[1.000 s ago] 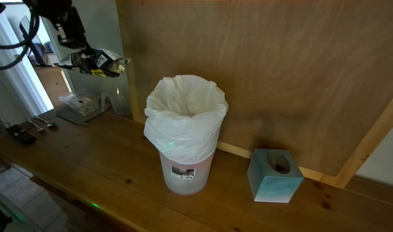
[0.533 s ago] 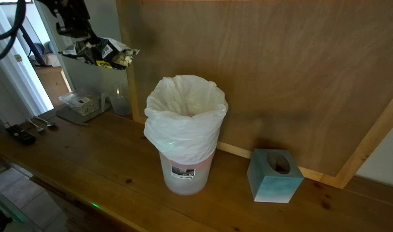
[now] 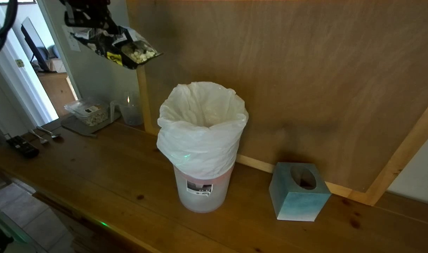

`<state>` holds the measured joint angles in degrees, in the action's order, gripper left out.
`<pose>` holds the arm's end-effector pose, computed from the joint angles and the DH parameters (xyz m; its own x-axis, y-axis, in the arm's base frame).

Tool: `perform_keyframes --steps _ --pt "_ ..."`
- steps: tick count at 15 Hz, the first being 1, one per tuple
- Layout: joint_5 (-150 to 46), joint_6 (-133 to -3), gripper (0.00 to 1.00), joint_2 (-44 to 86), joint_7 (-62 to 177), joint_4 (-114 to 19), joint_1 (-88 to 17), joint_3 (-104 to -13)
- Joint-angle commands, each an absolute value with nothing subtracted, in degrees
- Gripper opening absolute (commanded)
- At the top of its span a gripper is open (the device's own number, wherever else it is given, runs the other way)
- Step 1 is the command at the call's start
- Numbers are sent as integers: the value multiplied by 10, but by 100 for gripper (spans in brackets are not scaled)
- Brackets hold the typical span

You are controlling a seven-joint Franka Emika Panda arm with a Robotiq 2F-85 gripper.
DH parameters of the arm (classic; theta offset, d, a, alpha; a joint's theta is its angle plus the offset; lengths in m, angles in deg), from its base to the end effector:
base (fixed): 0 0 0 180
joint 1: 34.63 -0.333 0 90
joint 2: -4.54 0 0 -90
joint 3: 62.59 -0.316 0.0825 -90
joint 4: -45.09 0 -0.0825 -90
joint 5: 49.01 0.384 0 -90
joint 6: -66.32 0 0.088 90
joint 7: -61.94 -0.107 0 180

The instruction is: Pour the contents from the black packet into the bin

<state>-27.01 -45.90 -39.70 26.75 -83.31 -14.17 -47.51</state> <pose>0.2748 -0.2138 0.6825 0.2928 -0.9561 0.0140 -0.7114 -0.2276 -0.6649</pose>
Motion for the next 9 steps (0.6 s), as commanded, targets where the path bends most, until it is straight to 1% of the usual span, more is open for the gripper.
perform_keyframes --steps 1,8,9 --pt "-251 -458 0 -387 267 -825 -133 -472" --pt "-248 -458 0 -381 270 -822 -133 -473" --pt "-237 -458 0 -362 257 -810 -133 -464"
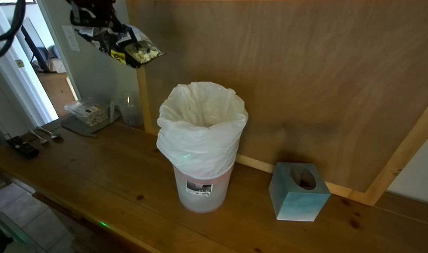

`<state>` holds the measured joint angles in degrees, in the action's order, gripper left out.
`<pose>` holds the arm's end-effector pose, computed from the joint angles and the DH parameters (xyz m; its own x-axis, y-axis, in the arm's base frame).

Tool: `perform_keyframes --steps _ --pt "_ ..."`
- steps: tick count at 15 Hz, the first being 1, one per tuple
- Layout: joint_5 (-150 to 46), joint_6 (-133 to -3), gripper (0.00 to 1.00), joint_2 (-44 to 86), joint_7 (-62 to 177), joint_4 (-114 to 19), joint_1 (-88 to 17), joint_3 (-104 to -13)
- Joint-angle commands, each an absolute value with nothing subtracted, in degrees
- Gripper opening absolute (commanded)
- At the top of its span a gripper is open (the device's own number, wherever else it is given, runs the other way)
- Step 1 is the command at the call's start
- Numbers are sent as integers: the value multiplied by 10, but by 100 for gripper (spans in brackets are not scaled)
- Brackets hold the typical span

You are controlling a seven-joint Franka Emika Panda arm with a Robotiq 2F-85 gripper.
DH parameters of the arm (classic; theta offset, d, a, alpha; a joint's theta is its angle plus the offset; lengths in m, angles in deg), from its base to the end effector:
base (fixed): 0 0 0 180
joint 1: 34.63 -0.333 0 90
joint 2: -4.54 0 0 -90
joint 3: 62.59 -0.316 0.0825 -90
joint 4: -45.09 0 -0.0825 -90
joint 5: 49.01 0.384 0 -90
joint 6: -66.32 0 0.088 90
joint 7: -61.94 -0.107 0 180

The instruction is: Pour the contents from the black packet into the bin

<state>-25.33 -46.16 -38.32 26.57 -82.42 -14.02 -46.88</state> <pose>0.2787 -0.2219 0.6828 0.2775 -0.9606 -0.0136 -0.7070 -0.1946 -0.6799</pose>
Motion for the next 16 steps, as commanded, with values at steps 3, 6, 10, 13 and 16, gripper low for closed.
perform_keyframes --steps 3,6,10,13,16 --pt "-204 -450 0 -327 243 -786 -140 -434" --pt "-171 -452 0 -296 244 -770 -142 -411" --pt "-104 -441 0 -268 259 -751 -150 -386" --pt "-47 -427 0 -251 269 -739 -149 -372" --pt "-8 -414 0 -236 273 -732 -141 -362"
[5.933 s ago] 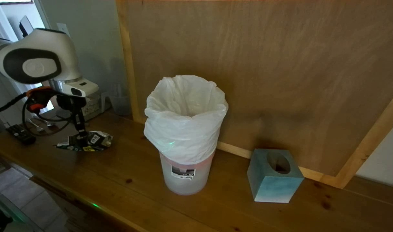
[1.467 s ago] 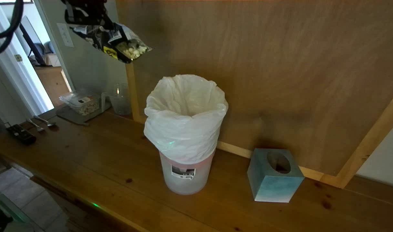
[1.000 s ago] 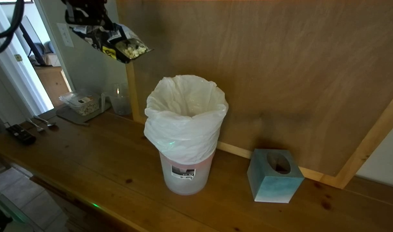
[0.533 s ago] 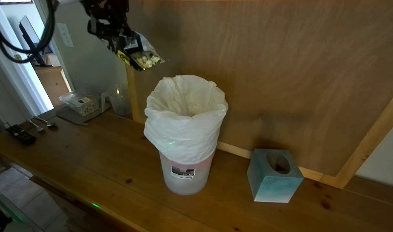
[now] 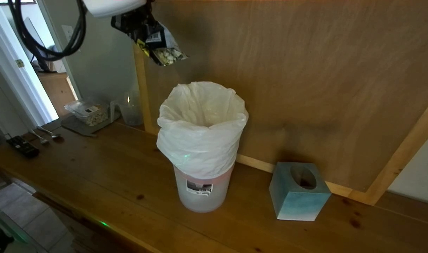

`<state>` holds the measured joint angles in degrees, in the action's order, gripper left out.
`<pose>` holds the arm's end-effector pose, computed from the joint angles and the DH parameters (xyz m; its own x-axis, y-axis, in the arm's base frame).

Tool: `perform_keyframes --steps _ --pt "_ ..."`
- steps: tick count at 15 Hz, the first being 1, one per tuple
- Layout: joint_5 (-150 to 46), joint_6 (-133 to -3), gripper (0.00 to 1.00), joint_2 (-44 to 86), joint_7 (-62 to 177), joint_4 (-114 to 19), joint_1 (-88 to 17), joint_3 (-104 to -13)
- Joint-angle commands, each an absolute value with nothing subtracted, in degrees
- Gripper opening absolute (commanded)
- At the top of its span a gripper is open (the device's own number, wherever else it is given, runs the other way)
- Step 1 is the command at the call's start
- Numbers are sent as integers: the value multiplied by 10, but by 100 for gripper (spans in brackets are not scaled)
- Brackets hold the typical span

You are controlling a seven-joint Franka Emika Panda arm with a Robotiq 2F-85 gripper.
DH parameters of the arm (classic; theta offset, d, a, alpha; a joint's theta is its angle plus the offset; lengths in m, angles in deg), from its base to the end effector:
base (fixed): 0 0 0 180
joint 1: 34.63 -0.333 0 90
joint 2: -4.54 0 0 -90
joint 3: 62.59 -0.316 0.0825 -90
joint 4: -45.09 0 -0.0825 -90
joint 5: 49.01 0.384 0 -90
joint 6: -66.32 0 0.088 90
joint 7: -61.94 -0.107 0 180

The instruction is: Pour the contents from the black packet into the bin

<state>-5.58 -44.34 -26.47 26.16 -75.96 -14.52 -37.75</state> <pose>0.3015 -0.3021 0.6633 0.1883 -0.9156 -0.3553 -0.6225 0.1686 -0.7642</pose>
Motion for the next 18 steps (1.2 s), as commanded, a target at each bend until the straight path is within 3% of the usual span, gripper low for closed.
perform_keyframes --steps 1,18 --pt "2 -411 0 -230 270 -730 -137 -360" --pt "66 -422 0 -175 247 -715 -97 -361"
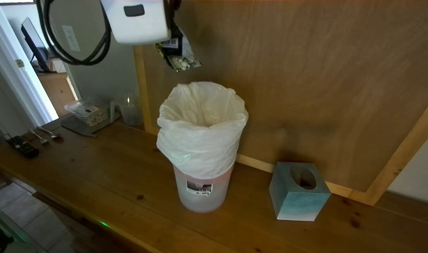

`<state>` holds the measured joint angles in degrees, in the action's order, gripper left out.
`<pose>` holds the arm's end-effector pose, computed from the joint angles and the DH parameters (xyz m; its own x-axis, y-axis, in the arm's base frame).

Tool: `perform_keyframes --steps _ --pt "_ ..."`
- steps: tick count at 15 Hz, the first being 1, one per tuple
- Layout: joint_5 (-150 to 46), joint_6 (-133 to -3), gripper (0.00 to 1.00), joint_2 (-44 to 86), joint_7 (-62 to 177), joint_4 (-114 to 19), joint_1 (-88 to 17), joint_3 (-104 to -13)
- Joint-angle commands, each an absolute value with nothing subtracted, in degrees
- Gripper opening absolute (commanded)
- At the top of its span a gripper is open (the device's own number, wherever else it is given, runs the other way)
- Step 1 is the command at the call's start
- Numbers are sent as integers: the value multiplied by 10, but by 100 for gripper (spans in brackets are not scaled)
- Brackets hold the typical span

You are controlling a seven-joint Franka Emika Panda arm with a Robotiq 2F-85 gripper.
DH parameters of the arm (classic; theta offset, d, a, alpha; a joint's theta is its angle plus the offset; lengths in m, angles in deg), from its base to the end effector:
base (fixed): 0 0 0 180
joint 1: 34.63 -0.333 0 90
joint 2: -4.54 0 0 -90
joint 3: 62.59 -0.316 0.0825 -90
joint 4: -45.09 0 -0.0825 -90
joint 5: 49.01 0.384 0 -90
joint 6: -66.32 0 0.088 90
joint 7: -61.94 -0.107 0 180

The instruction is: Pour the contents from the black packet into the bin

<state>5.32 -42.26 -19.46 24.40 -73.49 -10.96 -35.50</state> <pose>0.3073 -0.3462 0.6416 0.1112 -0.8391 -0.5324 -0.5689 0.3855 -0.7265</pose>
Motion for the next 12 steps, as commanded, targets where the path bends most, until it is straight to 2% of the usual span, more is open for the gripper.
perform_keyframes --steps 1,2,3,4,5,6,7,12 --pt "67 -422 0 -172 243 -713 -97 -361" --pt "52 -445 0 -171 246 -715 -91 -370" --pt "73 -406 0 -168 244 -707 -100 -353" --pt "41 -483 0 -168 252 -718 -84 -381" --pt "83 -384 0 -162 245 -701 -106 -343" --pt "42 -491 0 -161 250 -716 -83 -382" --pt "70 -413 0 -158 241 -702 -98 -355" --pt "57 -426 0 -153 241 -704 -93 -366"
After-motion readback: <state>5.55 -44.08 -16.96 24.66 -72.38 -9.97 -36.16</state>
